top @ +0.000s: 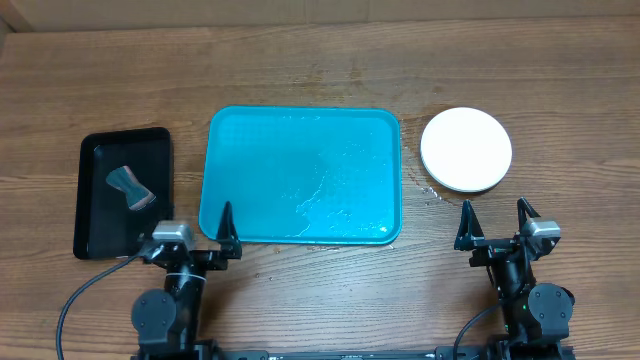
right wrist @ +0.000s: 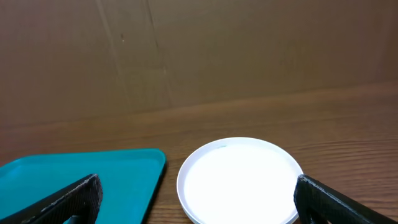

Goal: Clean dirty plates on tray and stack at the side

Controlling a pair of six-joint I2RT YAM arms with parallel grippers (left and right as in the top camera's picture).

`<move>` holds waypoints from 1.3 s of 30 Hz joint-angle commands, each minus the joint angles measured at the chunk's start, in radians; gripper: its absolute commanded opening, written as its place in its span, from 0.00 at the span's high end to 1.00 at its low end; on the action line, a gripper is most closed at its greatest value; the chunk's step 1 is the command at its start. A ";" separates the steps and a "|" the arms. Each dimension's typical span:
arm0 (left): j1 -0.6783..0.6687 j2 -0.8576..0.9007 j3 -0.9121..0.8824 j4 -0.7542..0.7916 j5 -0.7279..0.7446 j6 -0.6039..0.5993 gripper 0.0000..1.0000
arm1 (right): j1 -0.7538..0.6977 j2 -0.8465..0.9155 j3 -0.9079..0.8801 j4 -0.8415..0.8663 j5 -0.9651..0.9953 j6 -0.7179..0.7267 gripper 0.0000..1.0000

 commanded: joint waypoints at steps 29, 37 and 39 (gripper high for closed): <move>-0.049 -0.078 -0.093 -0.028 -0.117 0.124 0.00 | 0.005 -0.008 -0.010 0.007 0.010 -0.001 0.00; -0.049 -0.077 -0.093 -0.027 -0.119 0.117 0.01 | 0.005 -0.008 -0.010 0.007 0.010 -0.001 0.00; -0.049 -0.077 -0.093 -0.026 -0.119 0.117 0.00 | 0.005 -0.008 -0.010 0.007 0.010 -0.001 0.00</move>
